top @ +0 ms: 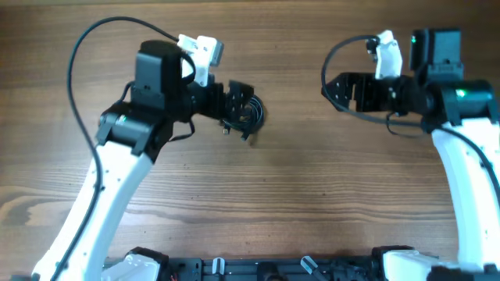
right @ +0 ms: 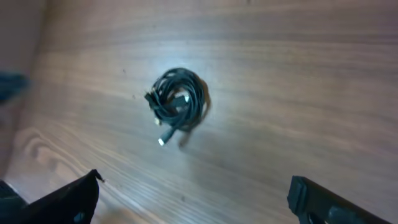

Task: Untangle cables
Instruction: 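Reach both grippers toward the black cable bundle and grasp it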

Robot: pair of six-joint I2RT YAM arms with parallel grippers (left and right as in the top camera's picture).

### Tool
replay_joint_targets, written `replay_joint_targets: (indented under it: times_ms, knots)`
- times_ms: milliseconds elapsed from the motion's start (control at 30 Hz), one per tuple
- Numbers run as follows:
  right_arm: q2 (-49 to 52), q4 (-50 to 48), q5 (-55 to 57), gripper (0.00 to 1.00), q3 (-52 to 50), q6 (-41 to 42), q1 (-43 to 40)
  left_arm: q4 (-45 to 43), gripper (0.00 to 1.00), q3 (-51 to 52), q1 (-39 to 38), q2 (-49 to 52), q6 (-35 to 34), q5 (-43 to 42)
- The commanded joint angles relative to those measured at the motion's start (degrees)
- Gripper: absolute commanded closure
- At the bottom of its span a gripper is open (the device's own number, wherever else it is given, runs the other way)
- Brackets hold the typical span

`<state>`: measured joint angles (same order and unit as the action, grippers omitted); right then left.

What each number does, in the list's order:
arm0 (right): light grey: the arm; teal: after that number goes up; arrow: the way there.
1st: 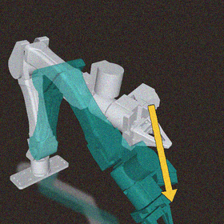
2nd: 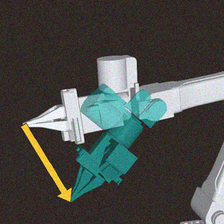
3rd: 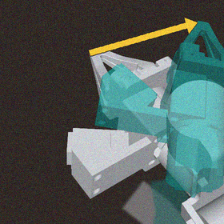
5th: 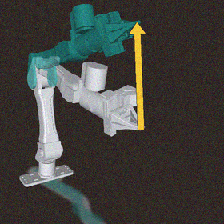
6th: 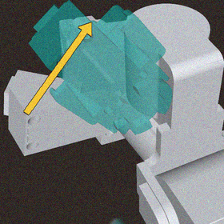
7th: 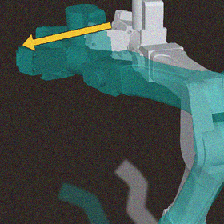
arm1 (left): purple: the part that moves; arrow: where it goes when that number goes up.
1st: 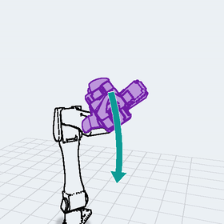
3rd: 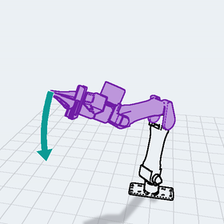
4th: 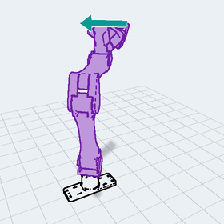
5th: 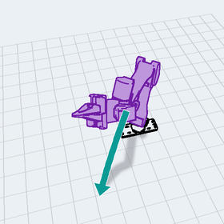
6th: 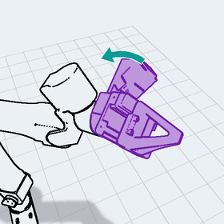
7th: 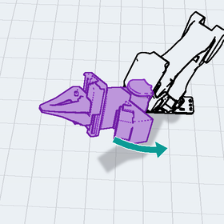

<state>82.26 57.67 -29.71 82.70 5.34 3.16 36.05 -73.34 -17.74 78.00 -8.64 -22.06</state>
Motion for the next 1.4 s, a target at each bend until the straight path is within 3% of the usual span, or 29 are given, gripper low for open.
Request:
replay_joint_targets:
  times_ms: [0, 33, 100, 167, 267, 300, 433, 600, 700, 867, 933, 1000, 1133, 1167, 1267, 1367]
  knots:
    - [2.67, -0.5, -3.39, 0.0, 1.07, 2.56, -0.22, -0.02, 0.02, -0.55, -0.02, 11.34, -19.96, 8.41]
    - [2.73, -0.39, -3.34, 0.0, 1.07, 2.49, -0.22, 0.35, 0.09, -0.55, -0.17, 15.19, -27.87, 11.63]
    - [2.71, -0.59, -3.15, 0.0, 1.07, 2.51, -0.22, -0.61, 0.12, -0.55, -0.17, 19.63, -34.01, 13.94]
    - [2.71, -0.35, -1.88, 0.0, 1.07, 2.58, -0.17, -2.32, 0.18, -0.55, -0.17, 23.61, -33.86, 15.87]
    - [2.73, -0.04, -1.64, 0.0, 1.07, 2.8, -0.13, -2.6, 0.47, -0.55, -0.17, 26.91, -29.81, 17.68]
    - [2.73, 0.04, -1.64, 0.0, 1.07, 2.82, -0.13, -4.11, 0.5, -0.55, -0.22, 27.45, -25.97, 17.66]
    - [2.73, -0.17, -1.62, 0.0, 1.07, 2.8, -0.13, -15.47, 0.26, -0.55, -1.31, 28.35, -1.44, 17.42]
    - [2.73, 0.39, -1.62, 0.0, 1.07, 2.8, -0.13, -20.87, 0.37, -0.55, -1.53, 33.2, 17.09, 13.27]
    - [2.73, 0.44, -0.96, 0.0, 1.07, 4.04, -0.13, -21.59, 0.37, -0.55, -1.55, 35.8, 21.99, 11.63]
    - [2.73, 0.48, -0.31, 0.0, 1.07, 4.26, -0.13, -22.18, 0.34, -0.55, -1.55, 39.8, 21.99, 11.63]
    - [2.73, 0.52, -0.33, 0.0, 1.07, 4.26, -0.13, -22.64, 0.38, -0.55, -1.55, 41.4, 21.99, 11.65]
    - [2.73, 0.59, -0.31, 0.0, 1.07, 4.26, -0.13, -22.99, 0.51, -0.55, -1.55, 42.62, 21.97, 11.69]
    - [2.73, 0.66, -0.33, 0.0, 1.07, 4.26, -0.13, -21.38, 0.96, -0.5, -1.55, 44.96, 21.27, 11.67]
    - [2.73, 0.63, -0.33, 0.0, 1.07, 4.28, -0.13, -21.31, 0.96, -0.5, -1.53, 44.96, 18.62, 11.8]
    - [2.73, 0.11, -0.33, 0.0, 1.07, 4.28, -0.13, -21.62, 0.96, -0.96, -0.44, 42.23, 2.34, 12.76]
    - [2.73, -1.09, -0.39, 0.0, 1.07, 5.62, -0.02, -20.9, 0.96, -1.55, 2.54, 32.81, -18.8, 12.24]
